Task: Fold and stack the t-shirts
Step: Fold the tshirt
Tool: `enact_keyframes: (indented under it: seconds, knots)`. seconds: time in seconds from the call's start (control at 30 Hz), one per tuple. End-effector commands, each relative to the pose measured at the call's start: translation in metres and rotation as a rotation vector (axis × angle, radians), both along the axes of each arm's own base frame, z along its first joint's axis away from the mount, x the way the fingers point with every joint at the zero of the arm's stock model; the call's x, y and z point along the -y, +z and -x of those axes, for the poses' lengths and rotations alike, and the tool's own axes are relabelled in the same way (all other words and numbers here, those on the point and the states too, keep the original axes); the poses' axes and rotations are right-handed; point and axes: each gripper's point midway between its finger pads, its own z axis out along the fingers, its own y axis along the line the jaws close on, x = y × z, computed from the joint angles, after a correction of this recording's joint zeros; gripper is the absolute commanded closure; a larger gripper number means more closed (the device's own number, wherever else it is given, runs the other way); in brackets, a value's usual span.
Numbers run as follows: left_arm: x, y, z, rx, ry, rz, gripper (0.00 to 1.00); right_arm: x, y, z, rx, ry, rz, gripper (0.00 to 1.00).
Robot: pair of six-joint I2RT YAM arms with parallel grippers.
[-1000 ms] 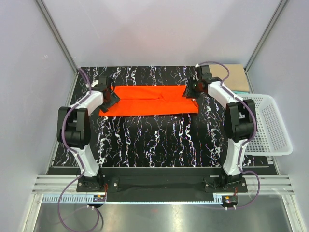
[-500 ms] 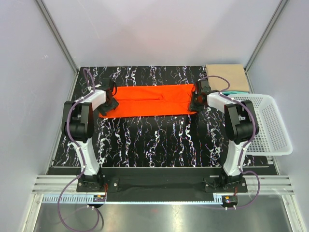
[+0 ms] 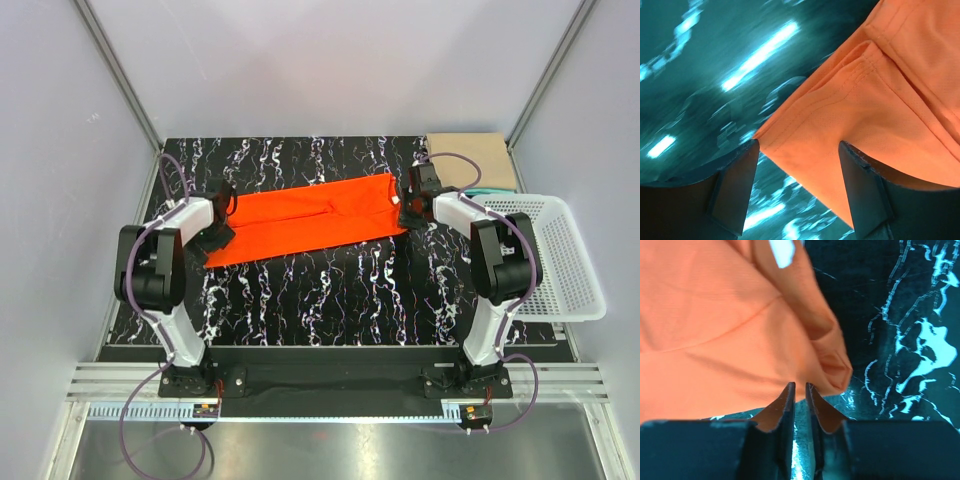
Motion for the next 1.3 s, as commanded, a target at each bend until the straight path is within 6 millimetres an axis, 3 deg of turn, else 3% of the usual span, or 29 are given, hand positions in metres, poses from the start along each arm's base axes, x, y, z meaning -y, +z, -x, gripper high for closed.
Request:
enact_keyframes:
  seconds: [0.0, 0.23, 0.4, 0.47, 0.5, 0.53, 0.6, 0.63, 0.67, 0.73, 0.77, 0.8, 0.83, 0.87, 0.93, 0.97, 1.0, 1.03, 1.1, 1.13, 1.2, 1.23, 1.27]
  knots:
    - [-0.010, 0.029, 0.018, 0.076, 0.076, -0.036, 0.29, 0.010, 0.022, -0.013, 0.064, -0.032, 0.044, 0.81]
    - [-0.007, 0.060, 0.026, 0.115, 0.062, -0.014, 0.26, 0.016, -0.003, -0.017, 0.020, -0.093, 0.069, 0.82]
    - [-0.001, 0.070, 0.019, 0.178, -0.003, 0.019, 0.26, 0.027, 0.010, -0.040, 0.081, -0.097, 0.141, 0.81]
    - [0.005, 0.075, 0.018, 0.212, -0.045, 0.046, 0.26, 0.030, 0.005, -0.048, 0.075, -0.099, 0.154, 0.81]
    - [0.007, 0.077, 0.017, 0.222, -0.072, 0.047, 0.25, 0.029, 0.010, -0.058, 0.087, -0.099, 0.153, 0.81]
    - [0.011, 0.083, 0.015, 0.244, -0.104, 0.059, 0.25, 0.030, -0.003, -0.062, 0.062, -0.098, 0.163, 0.81]
    - [0.020, 0.087, 0.006, 0.267, -0.248, 0.040, 0.25, 0.029, -0.001, -0.081, 0.090, -0.088, 0.173, 0.81]
    - [0.022, 0.090, 0.003, 0.274, -0.285, 0.010, 0.25, 0.029, -0.013, -0.085, 0.075, -0.082, 0.179, 0.81]
    - [0.026, 0.093, -0.001, 0.278, -0.319, -0.005, 0.25, 0.028, -0.004, -0.101, 0.108, -0.078, 0.174, 0.81]
    - [0.047, 0.088, -0.007, 0.257, -0.456, 0.048, 0.25, 0.023, -0.012, -0.116, 0.113, -0.058, 0.162, 0.81]
    - [0.057, 0.089, -0.014, 0.280, -0.490, 0.078, 0.25, 0.020, 0.006, -0.136, 0.165, -0.047, 0.159, 0.80]
    - [0.077, 0.086, -0.016, 0.288, -0.573, 0.145, 0.25, 0.019, -0.003, -0.142, 0.156, -0.039, 0.160, 0.79]
    - [0.087, 0.086, -0.020, 0.307, -0.616, 0.176, 0.25, 0.017, 0.003, -0.150, 0.169, -0.040, 0.153, 0.78]
    - [0.100, 0.089, -0.029, 0.351, -0.665, 0.209, 0.25, 0.013, 0.023, -0.163, 0.200, -0.039, 0.132, 0.77]
    - [0.119, 0.082, -0.032, 0.335, -0.737, 0.270, 0.25, 0.005, 0.036, -0.169, 0.205, -0.023, 0.092, 0.71]
    - [0.123, 0.083, -0.036, 0.326, -0.746, 0.270, 0.24, 0.001, 0.053, -0.172, 0.225, -0.016, 0.071, 0.68]
    - [0.123, 0.080, -0.037, 0.309, -0.751, 0.269, 0.24, -0.007, 0.062, -0.171, 0.233, 0.012, 0.031, 0.64]
    - [0.122, 0.069, -0.037, 0.269, -0.741, 0.270, 0.24, -0.011, 0.089, -0.169, 0.271, 0.017, 0.002, 0.56]
    - [0.120, 0.059, -0.034, 0.221, -0.716, 0.277, 0.23, -0.017, 0.105, -0.159, 0.271, 0.031, -0.043, 0.52]
    - [0.116, 0.047, -0.031, 0.186, -0.673, 0.278, 0.23, -0.017, 0.127, -0.154, 0.296, 0.012, -0.066, 0.49]
    - [0.111, 0.031, -0.021, 0.135, -0.622, 0.280, 0.22, -0.017, 0.129, -0.141, 0.273, -0.015, -0.090, 0.47]
    - [0.110, 0.024, -0.017, 0.120, -0.608, 0.282, 0.22, -0.019, 0.147, -0.134, 0.291, -0.037, -0.128, 0.46]
    - [0.108, 0.014, -0.011, 0.101, -0.593, 0.286, 0.22, -0.020, 0.138, -0.126, 0.268, -0.048, -0.145, 0.40]
